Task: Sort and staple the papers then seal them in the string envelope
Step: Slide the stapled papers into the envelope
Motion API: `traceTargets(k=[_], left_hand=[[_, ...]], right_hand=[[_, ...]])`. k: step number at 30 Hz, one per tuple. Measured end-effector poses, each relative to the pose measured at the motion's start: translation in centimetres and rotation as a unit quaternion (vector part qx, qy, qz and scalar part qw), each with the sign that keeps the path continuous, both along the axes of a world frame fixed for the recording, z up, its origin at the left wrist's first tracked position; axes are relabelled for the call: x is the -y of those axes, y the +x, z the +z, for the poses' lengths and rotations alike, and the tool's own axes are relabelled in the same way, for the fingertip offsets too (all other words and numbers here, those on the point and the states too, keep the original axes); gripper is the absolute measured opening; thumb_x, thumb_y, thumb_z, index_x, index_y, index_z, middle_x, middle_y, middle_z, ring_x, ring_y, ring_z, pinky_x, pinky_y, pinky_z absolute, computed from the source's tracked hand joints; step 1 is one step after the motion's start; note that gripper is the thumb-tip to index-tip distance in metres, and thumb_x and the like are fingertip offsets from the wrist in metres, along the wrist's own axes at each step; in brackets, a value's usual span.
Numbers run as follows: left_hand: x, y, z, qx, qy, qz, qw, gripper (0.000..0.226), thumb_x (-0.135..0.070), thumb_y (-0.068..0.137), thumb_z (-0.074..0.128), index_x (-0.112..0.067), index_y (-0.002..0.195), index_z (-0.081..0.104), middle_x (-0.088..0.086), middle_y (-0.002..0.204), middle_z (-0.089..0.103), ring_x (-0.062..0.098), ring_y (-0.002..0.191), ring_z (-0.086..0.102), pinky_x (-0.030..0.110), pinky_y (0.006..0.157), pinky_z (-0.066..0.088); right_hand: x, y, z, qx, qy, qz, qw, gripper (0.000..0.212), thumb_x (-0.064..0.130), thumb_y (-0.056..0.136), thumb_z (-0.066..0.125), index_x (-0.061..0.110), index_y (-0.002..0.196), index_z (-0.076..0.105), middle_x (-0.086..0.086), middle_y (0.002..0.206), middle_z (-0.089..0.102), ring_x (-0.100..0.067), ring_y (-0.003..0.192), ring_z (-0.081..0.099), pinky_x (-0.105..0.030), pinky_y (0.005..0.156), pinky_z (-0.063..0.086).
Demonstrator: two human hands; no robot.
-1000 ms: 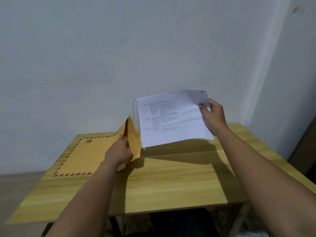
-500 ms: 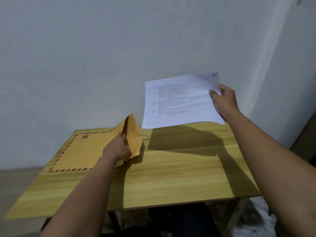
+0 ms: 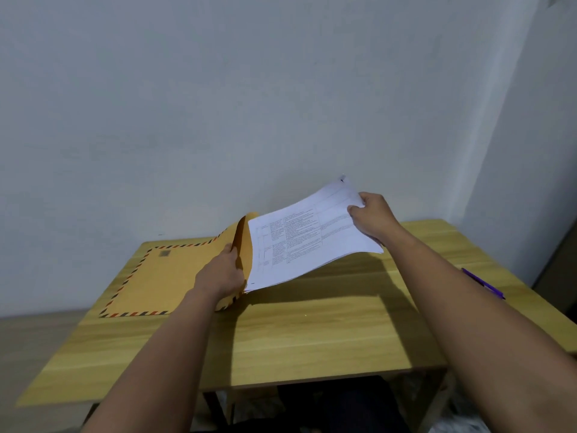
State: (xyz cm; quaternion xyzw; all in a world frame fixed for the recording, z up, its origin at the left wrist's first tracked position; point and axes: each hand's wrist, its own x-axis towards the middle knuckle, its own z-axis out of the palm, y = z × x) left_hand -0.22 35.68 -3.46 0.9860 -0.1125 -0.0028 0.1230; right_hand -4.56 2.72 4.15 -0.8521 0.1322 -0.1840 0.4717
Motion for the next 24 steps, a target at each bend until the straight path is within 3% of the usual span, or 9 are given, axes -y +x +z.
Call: traceTargets(k=[5,11,19,24], left_hand=[[0.6,-0.4,-0.3,-0.007,0.036,-0.008,0.999,0.069,-0.024,0.099,0.049,-0.018,0.16,0.017,-0.005,0.169,0.006,0.023,0.137,0.047,0.037,0.099,0.05],[0.8,-0.3,-0.4,-0.017,0.055,-0.015,0.998,0.087,-0.031,0.091,0.065,-0.022,0.16,0.013,-0.005,0.169,0.009,0.022,0.131,0.054,0.025,0.074,0.053],[2.5,-0.4,0.4,0.01,0.055,-0.061,0.997,0.082,-0.037,0.084,0.069,-0.022,0.152,0.025,0.005,0.162,0.028,0.03,0.127,0.054,0.045,0.086,0.059],[3.9,-1.0,1.4,0.027,0.032,-0.076,0.996,0.065,-0.029,0.09,0.052,-0.018,0.151,0.031,-0.001,0.168,0.015,0.03,0.128,0.053,0.051,0.093,0.054]], right_hand=[[-1.3,0.3,0.5,-0.016,-0.027,-0.009,0.999,0.015,0.006,0.091,0.049,0.012,0.077,0.052,-0.004,0.074,0.054,-0.024,0.066,0.048,-0.03,0.059,0.037],[-1.7,0.8,0.9,-0.018,-0.035,-0.026,0.999,0.012,0.004,0.087,0.046,0.012,0.079,0.049,-0.005,0.075,0.05,-0.025,0.067,0.043,-0.031,0.061,0.034],[-4.8,1.4,-0.3,-0.033,-0.008,-0.017,0.999,0.014,0.001,0.087,0.044,0.01,0.083,0.054,-0.003,0.075,0.054,-0.025,0.068,0.047,-0.03,0.057,0.035],[-8.7,2.1,-2.4,-0.022,0.007,-0.012,1.0,0.017,0.001,0.089,0.042,0.006,0.092,0.058,-0.007,0.087,0.062,-0.028,0.074,0.054,-0.03,0.057,0.037]])
